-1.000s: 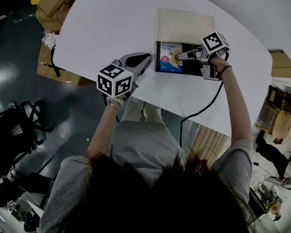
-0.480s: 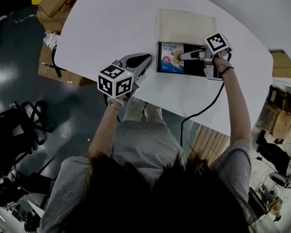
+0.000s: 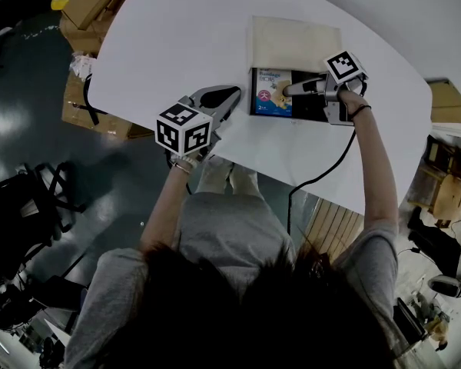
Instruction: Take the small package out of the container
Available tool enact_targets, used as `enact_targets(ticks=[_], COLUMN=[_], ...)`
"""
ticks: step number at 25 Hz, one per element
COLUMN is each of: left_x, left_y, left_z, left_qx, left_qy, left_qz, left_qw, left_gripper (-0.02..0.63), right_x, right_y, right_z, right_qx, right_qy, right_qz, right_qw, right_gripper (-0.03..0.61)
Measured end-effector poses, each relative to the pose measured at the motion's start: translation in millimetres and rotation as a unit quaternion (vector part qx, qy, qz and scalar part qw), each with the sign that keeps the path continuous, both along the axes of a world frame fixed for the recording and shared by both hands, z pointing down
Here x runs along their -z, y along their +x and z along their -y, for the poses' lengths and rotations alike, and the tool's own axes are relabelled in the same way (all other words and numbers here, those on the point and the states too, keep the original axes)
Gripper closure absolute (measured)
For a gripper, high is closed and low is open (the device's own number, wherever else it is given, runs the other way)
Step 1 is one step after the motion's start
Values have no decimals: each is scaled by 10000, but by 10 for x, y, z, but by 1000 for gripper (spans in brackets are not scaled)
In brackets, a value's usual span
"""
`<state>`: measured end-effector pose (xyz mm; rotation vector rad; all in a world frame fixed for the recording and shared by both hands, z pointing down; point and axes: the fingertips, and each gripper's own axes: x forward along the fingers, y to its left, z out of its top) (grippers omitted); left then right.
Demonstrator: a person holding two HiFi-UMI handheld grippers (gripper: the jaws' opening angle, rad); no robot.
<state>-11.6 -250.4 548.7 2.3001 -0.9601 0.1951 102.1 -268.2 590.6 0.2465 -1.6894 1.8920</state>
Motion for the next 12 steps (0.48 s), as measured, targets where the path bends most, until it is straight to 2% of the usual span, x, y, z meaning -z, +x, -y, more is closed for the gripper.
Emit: enact_targets(ticks=[12], left_x=[-14], left_y=[16], left_z=[-19], left_qx=[-43], left_qy=[-2], left_qz=[-19], left_qw=[10000], left_gripper=[620], right_x=[45], right_y=[16], right_z=[12], right_qx=[-57], right_qy=[-218], right_qz=[58], right_qw=[9997], right_gripper=[466])
